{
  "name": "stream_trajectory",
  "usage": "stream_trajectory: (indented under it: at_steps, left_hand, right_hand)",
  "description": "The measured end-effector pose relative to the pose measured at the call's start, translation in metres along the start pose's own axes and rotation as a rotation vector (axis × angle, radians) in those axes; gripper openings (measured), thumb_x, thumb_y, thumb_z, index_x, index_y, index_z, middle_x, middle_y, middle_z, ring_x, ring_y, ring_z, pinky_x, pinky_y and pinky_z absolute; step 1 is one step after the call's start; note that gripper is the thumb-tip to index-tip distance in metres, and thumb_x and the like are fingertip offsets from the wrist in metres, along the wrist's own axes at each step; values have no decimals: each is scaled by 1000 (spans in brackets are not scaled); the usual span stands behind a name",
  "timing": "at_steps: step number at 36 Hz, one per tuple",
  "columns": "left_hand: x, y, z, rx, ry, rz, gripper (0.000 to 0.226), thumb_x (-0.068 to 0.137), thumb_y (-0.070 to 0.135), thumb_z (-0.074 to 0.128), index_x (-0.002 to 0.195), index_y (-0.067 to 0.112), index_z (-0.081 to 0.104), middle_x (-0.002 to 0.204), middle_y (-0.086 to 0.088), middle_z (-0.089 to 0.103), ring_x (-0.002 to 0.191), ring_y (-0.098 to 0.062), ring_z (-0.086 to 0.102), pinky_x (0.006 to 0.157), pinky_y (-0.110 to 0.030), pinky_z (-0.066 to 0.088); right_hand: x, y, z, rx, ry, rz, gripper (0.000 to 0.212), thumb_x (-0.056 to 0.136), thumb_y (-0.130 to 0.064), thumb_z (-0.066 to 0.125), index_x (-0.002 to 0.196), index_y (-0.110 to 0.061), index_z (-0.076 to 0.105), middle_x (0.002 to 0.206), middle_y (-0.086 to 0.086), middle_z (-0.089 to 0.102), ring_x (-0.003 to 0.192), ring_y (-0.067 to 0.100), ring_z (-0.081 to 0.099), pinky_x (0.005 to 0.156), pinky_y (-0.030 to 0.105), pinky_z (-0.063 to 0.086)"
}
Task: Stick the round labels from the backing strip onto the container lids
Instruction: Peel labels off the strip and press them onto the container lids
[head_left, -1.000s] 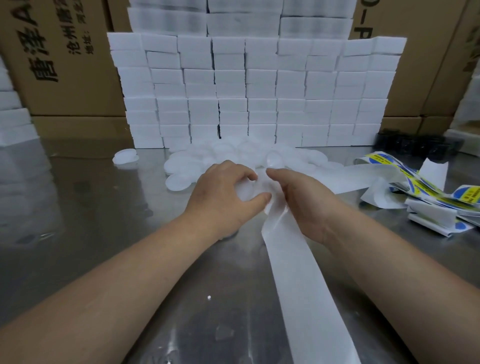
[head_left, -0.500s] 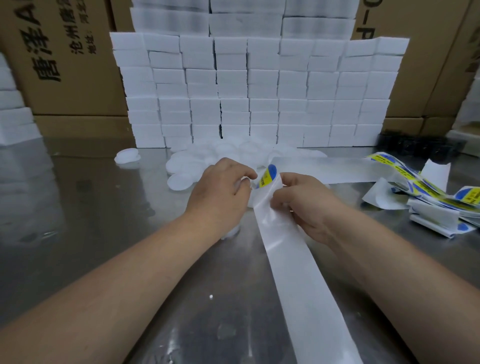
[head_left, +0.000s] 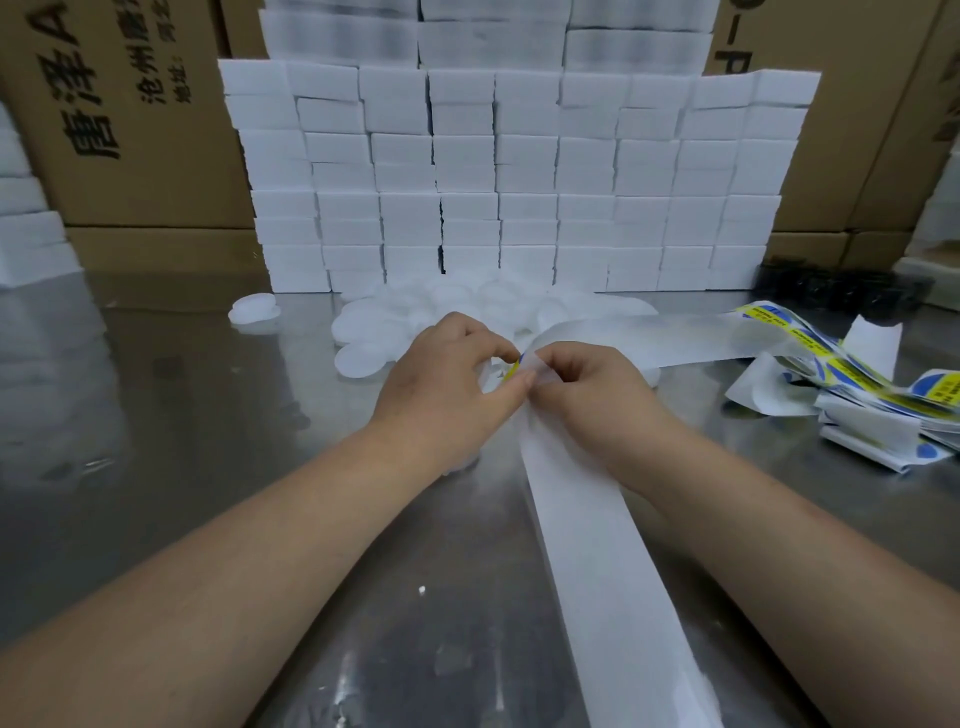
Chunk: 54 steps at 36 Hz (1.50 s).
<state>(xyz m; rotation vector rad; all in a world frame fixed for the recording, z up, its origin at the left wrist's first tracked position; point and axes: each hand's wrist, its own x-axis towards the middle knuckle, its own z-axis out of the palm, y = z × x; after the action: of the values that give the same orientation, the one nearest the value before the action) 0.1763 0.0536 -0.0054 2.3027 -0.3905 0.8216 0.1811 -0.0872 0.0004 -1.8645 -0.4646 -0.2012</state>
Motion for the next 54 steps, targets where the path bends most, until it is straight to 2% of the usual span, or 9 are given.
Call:
stream_trajectory:
  at_steps: [8, 15, 20, 24, 30, 36, 43, 47, 54]
  left_hand:
    - [0, -4, 3, 24, -63, 16, 23, 81, 52, 54, 90, 34, 66, 86, 23, 43, 97, -3, 47, 77, -20, 32]
    - [-1, -2, 3, -45, -94, 7, 23, 73, 61, 45, 77, 44, 59, 85, 26, 47, 93, -2, 47, 75, -11, 31]
    - [-2, -1, 2, -113, -101, -7, 10, 78, 53, 52, 69, 49, 53, 85, 22, 50, 94, -6, 51, 79, -21, 36]
    - [-2, -2, 0, -136, -93, -29, 25, 86, 34, 55, 66, 49, 50, 86, 18, 52, 93, -9, 53, 79, -22, 37]
    - [0, 0, -2, -79, 36, -129, 24, 86, 30, 54, 66, 42, 48, 93, 10, 54, 91, -10, 50, 76, -23, 34]
    - [3, -5, -3, 17, 79, -247, 14, 89, 39, 49, 78, 31, 52, 94, 7, 51, 86, -10, 43, 66, -20, 24]
    - [8, -8, -6, 18, 173, -369, 23, 91, 42, 45, 73, 30, 52, 90, 5, 50, 79, -14, 43, 62, -26, 26]
    - [9, -12, -8, 10, 206, -401, 24, 93, 41, 43, 77, 25, 54, 93, 2, 51, 79, -14, 43, 64, -25, 26]
    - [8, -10, -11, 19, 199, -390, 26, 94, 40, 40, 80, 24, 53, 89, 3, 46, 79, -16, 43, 65, -26, 27]
  right_hand:
    - [2, 5, -1, -5, 17, 28, 45, 86, -5, 50, 50, -29, 62, 50, -17, 54, 47, -1, 45, 46, 8, 36]
    - [4, 6, 0, -19, 34, 60, 40, 82, -5, 53, 49, -27, 59, 47, -17, 49, 44, -1, 41, 42, 9, 32]
    - [2, 7, 0, -41, 42, 66, 36, 82, -8, 54, 50, -25, 56, 46, -17, 48, 44, 1, 41, 41, 11, 32]
    - [0, 3, 0, -59, 30, 43, 40, 84, -8, 55, 48, -25, 57, 45, -17, 49, 42, -1, 39, 41, 10, 31]
    - [-3, -2, -2, -108, 39, 76, 13, 76, -4, 47, 66, -12, 45, 60, 0, 39, 54, 14, 34, 50, 24, 26]
    - [-4, -7, 0, -31, 26, 109, 16, 81, -13, 50, 74, 2, 49, 73, 7, 39, 67, 17, 37, 64, 31, 28]
    - [1, -1, -1, 39, 67, 117, 36, 83, -14, 53, 53, -21, 34, 48, -11, 32, 46, 8, 31, 45, 22, 24]
    - [2, -2, -1, -6, 119, 111, 12, 82, -12, 57, 79, -23, 54, 73, -6, 58, 64, 10, 54, 56, 23, 41]
    - [0, 3, -2, -133, 220, -23, 66, 79, -5, 51, 128, -47, 35, 108, -24, 48, 70, 3, 54, 56, 17, 42]
